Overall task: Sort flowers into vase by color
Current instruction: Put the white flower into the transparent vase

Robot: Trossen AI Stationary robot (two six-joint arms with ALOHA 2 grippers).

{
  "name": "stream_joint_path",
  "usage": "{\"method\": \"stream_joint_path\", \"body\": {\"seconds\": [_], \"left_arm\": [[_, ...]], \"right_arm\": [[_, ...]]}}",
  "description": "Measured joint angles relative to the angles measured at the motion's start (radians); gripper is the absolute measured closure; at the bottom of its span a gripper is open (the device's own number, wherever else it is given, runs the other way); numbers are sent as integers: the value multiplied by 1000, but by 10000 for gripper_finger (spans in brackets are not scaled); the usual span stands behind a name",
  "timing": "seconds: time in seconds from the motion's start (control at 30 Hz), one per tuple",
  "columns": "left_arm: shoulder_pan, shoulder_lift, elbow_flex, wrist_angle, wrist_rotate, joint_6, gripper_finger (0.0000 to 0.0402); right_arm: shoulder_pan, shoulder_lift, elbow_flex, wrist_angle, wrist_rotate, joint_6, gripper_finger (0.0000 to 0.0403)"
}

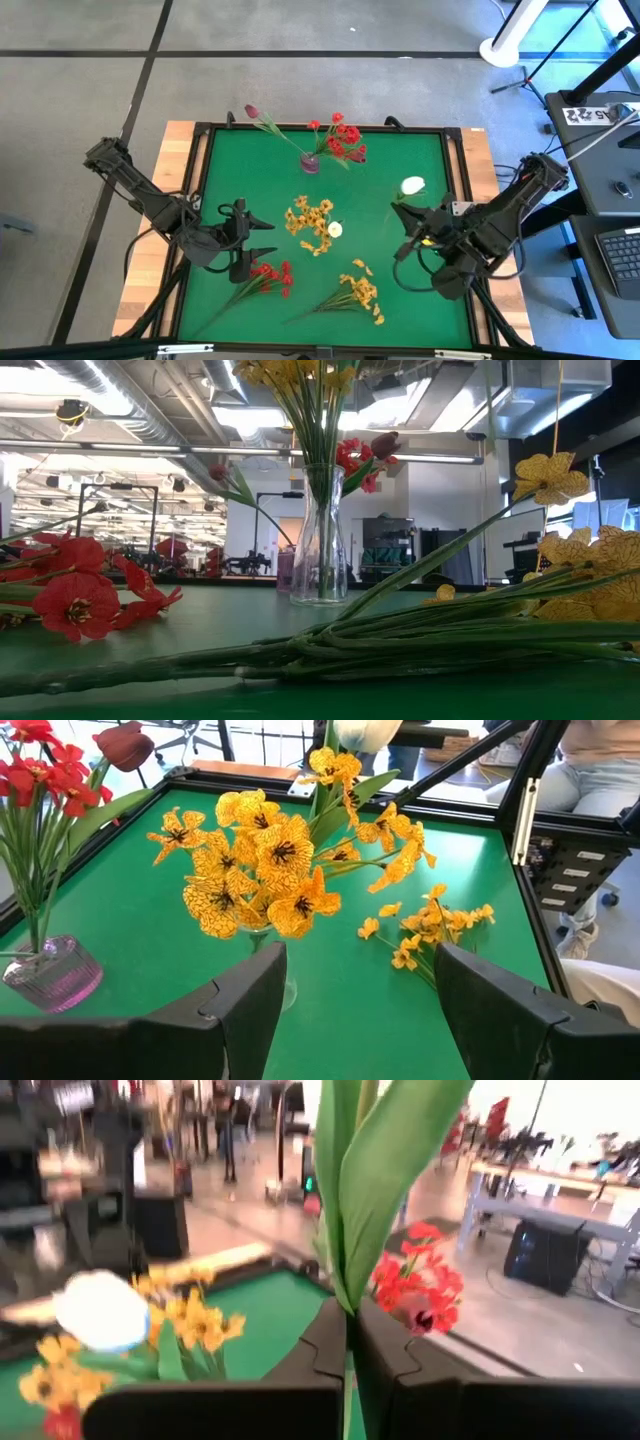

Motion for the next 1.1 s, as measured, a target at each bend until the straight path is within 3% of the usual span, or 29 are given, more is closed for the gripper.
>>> {"method": "stream_joint_path", "body": {"seconds": [0.13,0.33,0.5,0.57,0.67,0.9,1.0,1.1], "left_arm": [[0,0,0,0,0,-25,154],[0,0,0,1,0,-52,154],[0,0,0,2,0,-77,154],[0,0,0,2,0,-83,154],[0,0,0,2,0,-84,154],[0,0,0,2,0,-84,154],[0,0,0,1,0,-84,154],[0,0,0,1,0,-77,154]], "right_arm": [[-73,2,0,168,-211,-234,400],[-107,2,0,659,-662,-792,401],[-107,-30,0,831,-699,-1131,401],[-132,-50,0,838,-713,-1172,401],[-213,-60,-18,866,-834,-1195,401],[-422,-133,-179,928,-1032,-1156,401],[-483,-194,-276,1032,-1107,-1136,401],[-523,-253,-403,1266,-1220,-1127,402]]}}
